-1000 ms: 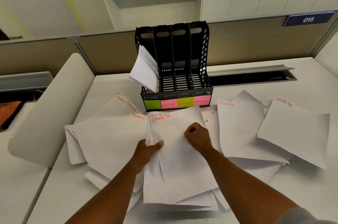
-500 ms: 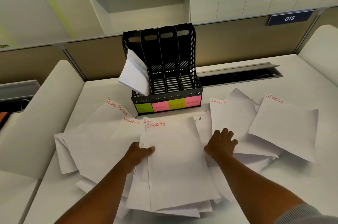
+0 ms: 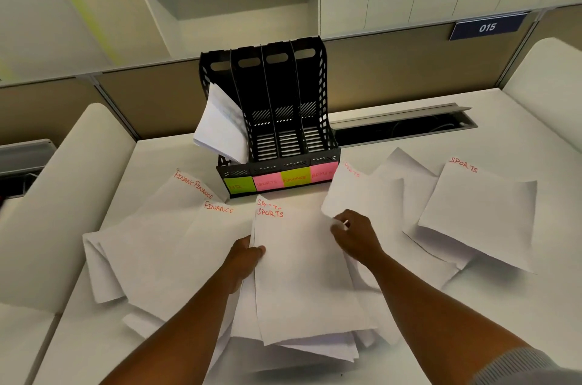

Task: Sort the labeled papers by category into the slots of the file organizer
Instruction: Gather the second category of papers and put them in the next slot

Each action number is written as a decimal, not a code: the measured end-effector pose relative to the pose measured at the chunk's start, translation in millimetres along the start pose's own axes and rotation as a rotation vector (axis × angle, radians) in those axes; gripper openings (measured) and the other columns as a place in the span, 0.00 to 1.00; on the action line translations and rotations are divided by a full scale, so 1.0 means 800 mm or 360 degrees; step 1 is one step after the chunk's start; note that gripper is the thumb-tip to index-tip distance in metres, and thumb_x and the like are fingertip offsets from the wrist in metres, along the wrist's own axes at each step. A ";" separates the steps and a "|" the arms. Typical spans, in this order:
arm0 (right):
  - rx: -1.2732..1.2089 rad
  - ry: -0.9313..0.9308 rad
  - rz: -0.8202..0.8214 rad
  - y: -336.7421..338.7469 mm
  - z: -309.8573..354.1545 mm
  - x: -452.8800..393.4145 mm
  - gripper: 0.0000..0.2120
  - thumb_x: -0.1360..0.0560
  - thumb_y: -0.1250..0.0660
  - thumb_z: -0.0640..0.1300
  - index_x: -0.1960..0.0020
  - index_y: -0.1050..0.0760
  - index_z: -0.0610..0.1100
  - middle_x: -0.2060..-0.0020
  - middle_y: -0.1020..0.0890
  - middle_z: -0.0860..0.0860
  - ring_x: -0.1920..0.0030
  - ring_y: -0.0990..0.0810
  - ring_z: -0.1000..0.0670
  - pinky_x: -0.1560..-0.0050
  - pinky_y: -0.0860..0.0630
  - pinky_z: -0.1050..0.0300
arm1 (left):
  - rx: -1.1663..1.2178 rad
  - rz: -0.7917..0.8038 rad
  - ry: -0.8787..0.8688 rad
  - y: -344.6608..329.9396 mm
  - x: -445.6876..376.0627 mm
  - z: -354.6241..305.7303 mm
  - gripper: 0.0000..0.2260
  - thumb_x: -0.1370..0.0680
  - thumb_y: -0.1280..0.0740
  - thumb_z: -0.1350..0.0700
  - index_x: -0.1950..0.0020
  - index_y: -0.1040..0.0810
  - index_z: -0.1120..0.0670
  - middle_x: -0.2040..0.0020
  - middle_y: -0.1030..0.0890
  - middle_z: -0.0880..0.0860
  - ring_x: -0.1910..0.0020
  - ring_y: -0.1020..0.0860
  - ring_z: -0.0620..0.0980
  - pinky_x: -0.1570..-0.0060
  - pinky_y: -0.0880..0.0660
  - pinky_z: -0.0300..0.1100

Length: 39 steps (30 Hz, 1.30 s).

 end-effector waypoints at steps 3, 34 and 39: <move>-0.0291 0.0038 0.0206 -0.009 0.021 0.004 0.02 0.29 0.30 0.40 0.58 0.20 0.42 0.60 0.18 0.52 0.58 0.22 0.52 0.60 0.28 0.65 | 0.0024 -0.0023 0.0029 -0.002 -0.001 -0.004 0.17 0.19 0.39 0.59 0.30 0.30 0.58 0.36 0.23 0.58 0.46 0.25 0.54 0.47 0.27 0.45; 0.1133 -0.0707 -0.0270 0.090 -0.069 -0.029 0.22 0.25 0.39 0.39 0.32 0.35 0.40 0.28 0.37 0.44 0.23 0.50 0.40 0.27 0.45 0.40 | 0.0243 0.0189 -0.0108 -0.030 -0.021 -0.051 0.13 0.29 0.25 0.51 0.49 0.24 0.50 0.53 0.17 0.51 0.54 0.19 0.50 0.61 0.23 0.39; 0.1268 -0.0811 -0.0212 0.106 -0.094 -0.029 0.24 0.24 0.42 0.38 0.28 0.38 0.40 0.24 0.45 0.42 0.23 0.56 0.39 0.26 0.53 0.37 | 0.0152 0.0223 -0.0115 -0.053 -0.028 -0.065 0.11 0.29 0.24 0.51 0.51 0.22 0.50 0.55 0.16 0.52 0.57 0.17 0.49 0.66 0.23 0.36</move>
Point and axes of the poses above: each hand's wrist, its own x-axis away from the middle knuckle, its own y-axis out of the back of the hand, z = x × y, the point moved 4 cm from there along -x, towards the middle knuckle
